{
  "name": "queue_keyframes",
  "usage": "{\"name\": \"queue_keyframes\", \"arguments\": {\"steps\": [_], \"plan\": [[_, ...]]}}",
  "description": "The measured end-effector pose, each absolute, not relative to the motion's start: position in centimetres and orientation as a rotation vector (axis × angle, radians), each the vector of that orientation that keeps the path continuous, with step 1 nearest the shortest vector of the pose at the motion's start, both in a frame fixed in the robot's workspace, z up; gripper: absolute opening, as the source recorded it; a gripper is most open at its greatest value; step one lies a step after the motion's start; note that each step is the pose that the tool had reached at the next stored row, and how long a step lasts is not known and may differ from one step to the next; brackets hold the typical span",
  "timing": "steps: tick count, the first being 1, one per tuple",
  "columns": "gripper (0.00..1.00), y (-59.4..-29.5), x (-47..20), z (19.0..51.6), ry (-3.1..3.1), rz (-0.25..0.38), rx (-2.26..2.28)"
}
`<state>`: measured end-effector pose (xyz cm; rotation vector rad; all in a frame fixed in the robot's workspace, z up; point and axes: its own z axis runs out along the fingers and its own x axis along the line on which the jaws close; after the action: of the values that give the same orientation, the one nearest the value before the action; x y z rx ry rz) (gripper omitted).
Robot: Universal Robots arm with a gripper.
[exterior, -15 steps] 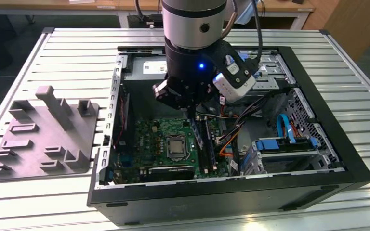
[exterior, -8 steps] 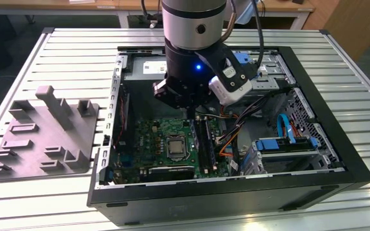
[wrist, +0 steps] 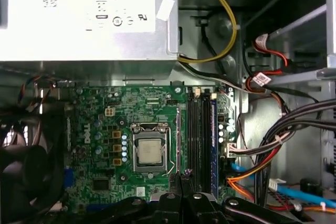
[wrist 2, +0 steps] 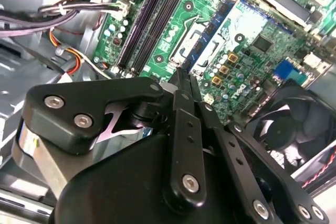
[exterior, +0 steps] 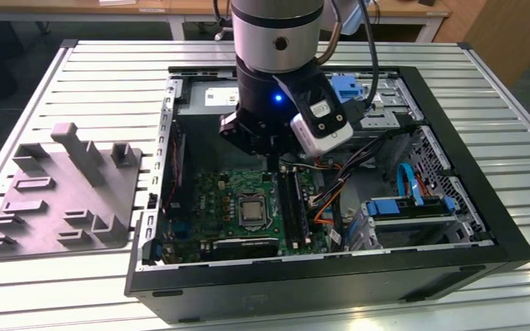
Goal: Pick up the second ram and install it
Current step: 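Insert the second ram into the second slot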
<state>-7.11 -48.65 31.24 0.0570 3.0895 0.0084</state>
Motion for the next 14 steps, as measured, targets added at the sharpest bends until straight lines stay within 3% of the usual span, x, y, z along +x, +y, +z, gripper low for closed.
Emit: {"name": "queue_keyframes", "arguments": {"steps": [14], "plan": [[0.11,-48.65,-6.53,30.32,3.09,0.009,0.035]]}}
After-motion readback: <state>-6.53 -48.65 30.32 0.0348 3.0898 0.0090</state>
